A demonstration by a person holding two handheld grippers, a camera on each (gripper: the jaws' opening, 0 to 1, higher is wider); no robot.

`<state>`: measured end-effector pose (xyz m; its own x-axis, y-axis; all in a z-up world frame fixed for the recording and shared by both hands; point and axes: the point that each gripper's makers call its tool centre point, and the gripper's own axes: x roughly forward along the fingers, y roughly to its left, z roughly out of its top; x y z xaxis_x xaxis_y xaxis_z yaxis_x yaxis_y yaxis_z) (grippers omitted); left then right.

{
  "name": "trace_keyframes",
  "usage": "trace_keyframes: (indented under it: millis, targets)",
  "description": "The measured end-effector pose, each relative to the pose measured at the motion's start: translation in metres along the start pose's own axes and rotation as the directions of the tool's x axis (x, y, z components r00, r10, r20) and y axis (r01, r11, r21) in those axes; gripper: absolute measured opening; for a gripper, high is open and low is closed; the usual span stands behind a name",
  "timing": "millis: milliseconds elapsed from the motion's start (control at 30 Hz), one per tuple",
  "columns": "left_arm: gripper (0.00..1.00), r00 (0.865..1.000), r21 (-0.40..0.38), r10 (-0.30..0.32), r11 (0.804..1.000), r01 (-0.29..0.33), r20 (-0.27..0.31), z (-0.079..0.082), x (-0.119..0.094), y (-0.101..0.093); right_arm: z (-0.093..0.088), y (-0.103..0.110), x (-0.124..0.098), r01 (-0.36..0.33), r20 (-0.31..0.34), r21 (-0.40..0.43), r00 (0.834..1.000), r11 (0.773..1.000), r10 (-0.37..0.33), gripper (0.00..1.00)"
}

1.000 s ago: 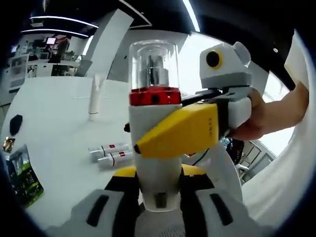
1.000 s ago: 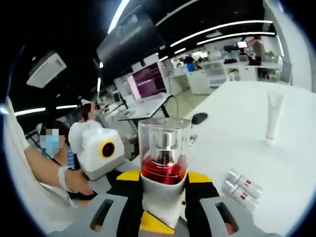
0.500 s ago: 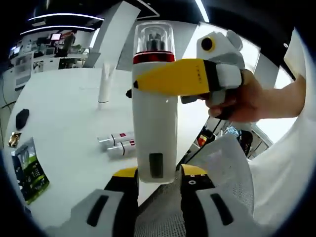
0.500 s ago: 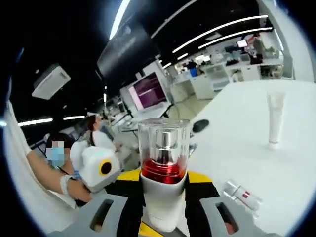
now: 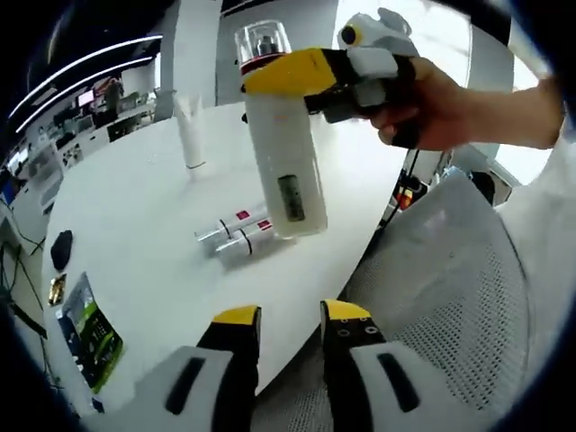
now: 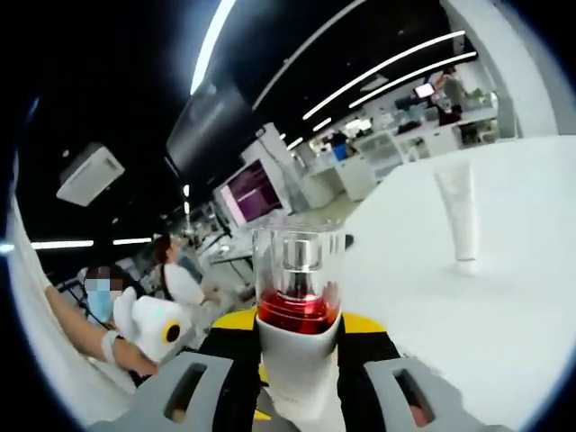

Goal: Arrange the skincare products in the storage area until every visible bottle or jar stands upright without overlapping.

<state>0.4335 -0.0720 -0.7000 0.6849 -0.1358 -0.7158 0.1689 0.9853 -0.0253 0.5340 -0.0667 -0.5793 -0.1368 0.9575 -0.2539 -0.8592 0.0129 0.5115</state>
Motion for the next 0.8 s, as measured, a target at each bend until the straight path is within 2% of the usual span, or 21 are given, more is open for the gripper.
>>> trace_keyframes:
  millis: [33, 100, 167, 300, 367, 433, 800]
  targets:
    - [0.11, 0.999, -0.002, 0.032, 0.999, -0.032, -0.021, -0.004, 0.000, 0.004, 0.001, -0.001, -0.001, 0.002, 0.003, 0.001, 1.000, 1.000, -0.002, 0.28]
    - [0.05, 0.997, 0.047, 0.074, 0.996, -0.072, -0.028, -0.005, 0.001, 0.011, 0.004, -0.007, -0.006, 0.011, 0.013, 0.000, 1.000, 1.000, -0.011, 0.28]
    - [0.10, 0.995, 0.005, 0.095, 0.995, -0.095, -0.029, -0.006, 0.000, 0.014, 0.008, -0.014, -0.010, 0.022, 0.025, 0.001, 0.999, 1.000, -0.022, 0.28]
    - [0.13, 0.990, 0.006, 0.136, 0.991, -0.136, -0.031, -0.007, 0.000, 0.021, 0.015, -0.026, -0.017, 0.050, 0.047, 0.006, 0.998, 0.999, -0.050, 0.28]
    - [0.13, 0.988, 0.024, 0.146, 0.989, -0.145, -0.056, -0.013, 0.003, 0.021, 0.016, -0.039, -0.020, 0.066, 0.051, 0.013, 0.996, 0.998, -0.067, 0.28]
    - [0.13, 0.984, 0.030, 0.137, 0.990, -0.134, -0.111, -0.024, 0.007, 0.021, 0.016, -0.046, -0.021, 0.084, 0.049, 0.014, 0.995, 0.996, -0.085, 0.28]
    - [0.12, 0.980, 0.028, 0.127, 0.992, -0.124, -0.155, -0.032, 0.008, 0.019, 0.030, -0.090, -0.017, 0.153, 0.055, 0.012, 0.987, 0.988, -0.153, 0.28]
